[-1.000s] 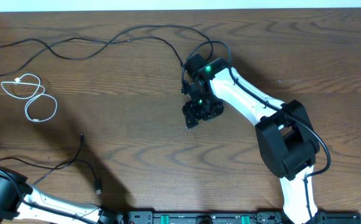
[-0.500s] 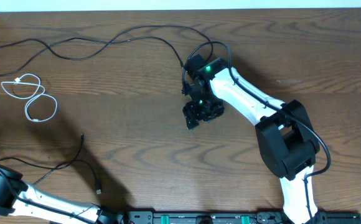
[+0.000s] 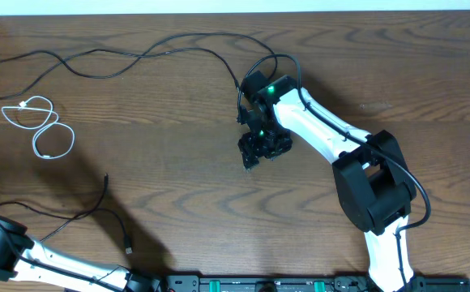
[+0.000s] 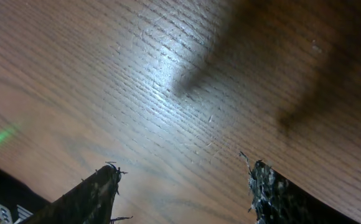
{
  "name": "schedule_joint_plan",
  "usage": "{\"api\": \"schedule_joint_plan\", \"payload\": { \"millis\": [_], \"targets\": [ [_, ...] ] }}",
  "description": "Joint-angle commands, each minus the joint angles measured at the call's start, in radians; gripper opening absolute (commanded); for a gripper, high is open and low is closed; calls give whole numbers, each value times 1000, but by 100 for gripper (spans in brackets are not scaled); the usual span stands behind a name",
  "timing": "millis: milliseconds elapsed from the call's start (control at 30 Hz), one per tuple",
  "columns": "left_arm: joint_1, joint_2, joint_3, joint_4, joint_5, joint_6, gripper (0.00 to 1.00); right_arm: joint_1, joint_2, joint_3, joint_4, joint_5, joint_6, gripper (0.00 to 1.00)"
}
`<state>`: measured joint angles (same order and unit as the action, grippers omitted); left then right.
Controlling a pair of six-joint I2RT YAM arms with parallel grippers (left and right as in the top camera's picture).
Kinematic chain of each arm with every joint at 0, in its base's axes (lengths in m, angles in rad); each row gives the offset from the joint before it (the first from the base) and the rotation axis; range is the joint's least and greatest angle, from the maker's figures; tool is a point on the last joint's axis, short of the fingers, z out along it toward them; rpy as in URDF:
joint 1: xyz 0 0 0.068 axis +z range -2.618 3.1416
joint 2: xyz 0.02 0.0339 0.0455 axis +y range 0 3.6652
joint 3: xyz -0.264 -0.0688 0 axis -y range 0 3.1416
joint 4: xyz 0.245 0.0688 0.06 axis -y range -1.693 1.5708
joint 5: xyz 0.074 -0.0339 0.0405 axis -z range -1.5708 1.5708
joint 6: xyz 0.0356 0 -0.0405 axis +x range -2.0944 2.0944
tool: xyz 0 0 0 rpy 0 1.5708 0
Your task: Untangle cables
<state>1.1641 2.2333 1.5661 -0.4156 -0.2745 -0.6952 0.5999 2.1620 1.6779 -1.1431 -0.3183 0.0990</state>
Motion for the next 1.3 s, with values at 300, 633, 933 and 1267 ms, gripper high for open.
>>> {"api": "schedule_joint_plan", "payload": {
  "millis": [300, 633, 933, 1267],
  "targets": [
    [-36, 35, -3, 29, 294, 55, 8, 4, -8, -4, 6, -3, 12, 66],
    [-142, 35, -3, 49, 293, 66, 8, 4, -8, -4, 6, -2, 12, 66],
    [-199, 32, 2, 89, 293, 68, 8, 4, -8, -4, 6, -2, 12, 66],
    [-201, -104, 31, 51, 293, 75, 95, 4, -8, -4, 6, -2, 12, 67]
  ]
}}
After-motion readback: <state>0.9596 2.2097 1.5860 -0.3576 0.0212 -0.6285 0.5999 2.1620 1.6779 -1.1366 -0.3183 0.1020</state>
